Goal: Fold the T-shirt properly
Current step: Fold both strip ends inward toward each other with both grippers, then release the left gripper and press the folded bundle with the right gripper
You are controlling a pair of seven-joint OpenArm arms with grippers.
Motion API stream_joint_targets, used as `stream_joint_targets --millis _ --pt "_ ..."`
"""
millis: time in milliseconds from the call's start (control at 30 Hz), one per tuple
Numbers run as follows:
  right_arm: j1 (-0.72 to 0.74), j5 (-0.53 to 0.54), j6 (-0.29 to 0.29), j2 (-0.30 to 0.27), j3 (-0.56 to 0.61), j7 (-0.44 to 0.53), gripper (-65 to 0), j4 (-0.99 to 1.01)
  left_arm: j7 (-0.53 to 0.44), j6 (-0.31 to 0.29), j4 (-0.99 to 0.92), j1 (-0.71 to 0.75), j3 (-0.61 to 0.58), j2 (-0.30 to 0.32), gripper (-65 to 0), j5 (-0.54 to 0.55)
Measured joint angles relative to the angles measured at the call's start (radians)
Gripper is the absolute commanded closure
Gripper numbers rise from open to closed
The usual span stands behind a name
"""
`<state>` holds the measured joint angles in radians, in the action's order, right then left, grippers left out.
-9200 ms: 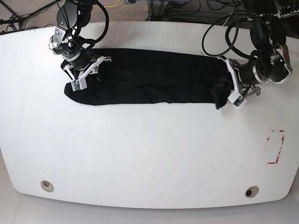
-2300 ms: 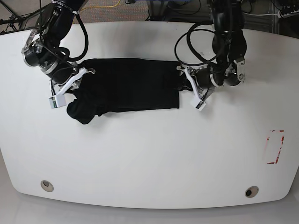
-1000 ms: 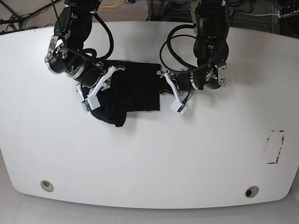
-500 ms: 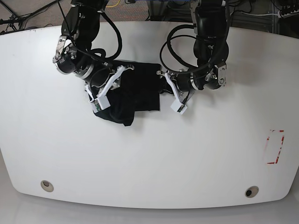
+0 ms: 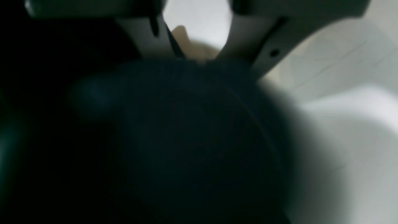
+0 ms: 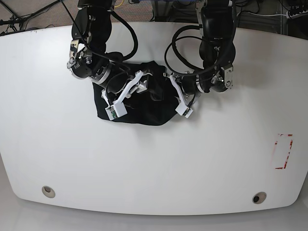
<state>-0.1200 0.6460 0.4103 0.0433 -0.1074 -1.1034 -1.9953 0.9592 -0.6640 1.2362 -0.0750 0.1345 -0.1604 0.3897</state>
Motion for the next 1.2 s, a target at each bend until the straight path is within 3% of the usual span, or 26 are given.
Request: stream_joint_targets --millis 300,600,733,1200 --pt "0.020 0.066 0.000 -0.091 0.002 0.015 -39.0 -0.008 0.024 -0.003 0.025 0.006 -0.002 -0.004 -21.4 0.027" --pt "0.031 0.091 0.000 -0.171 0.000 0.058 -37.9 -0.008 0.105 0.021 0.096 0.024 -0.006 0.035 -32.9 0.175" --pt "0.028 0.090 0.000 -0.187 0.000 0.072 -37.9 -0.008 0.145 0.043 0.146 0.023 -0.004 0.082 -33.2 0.222" --pt "-0.003 0.075 -0.003 -0.199 0.042 0.081 -37.9 -0.008 0.145 0.045 0.381 0.020 -0.001 0.277 -33.2 0.645"
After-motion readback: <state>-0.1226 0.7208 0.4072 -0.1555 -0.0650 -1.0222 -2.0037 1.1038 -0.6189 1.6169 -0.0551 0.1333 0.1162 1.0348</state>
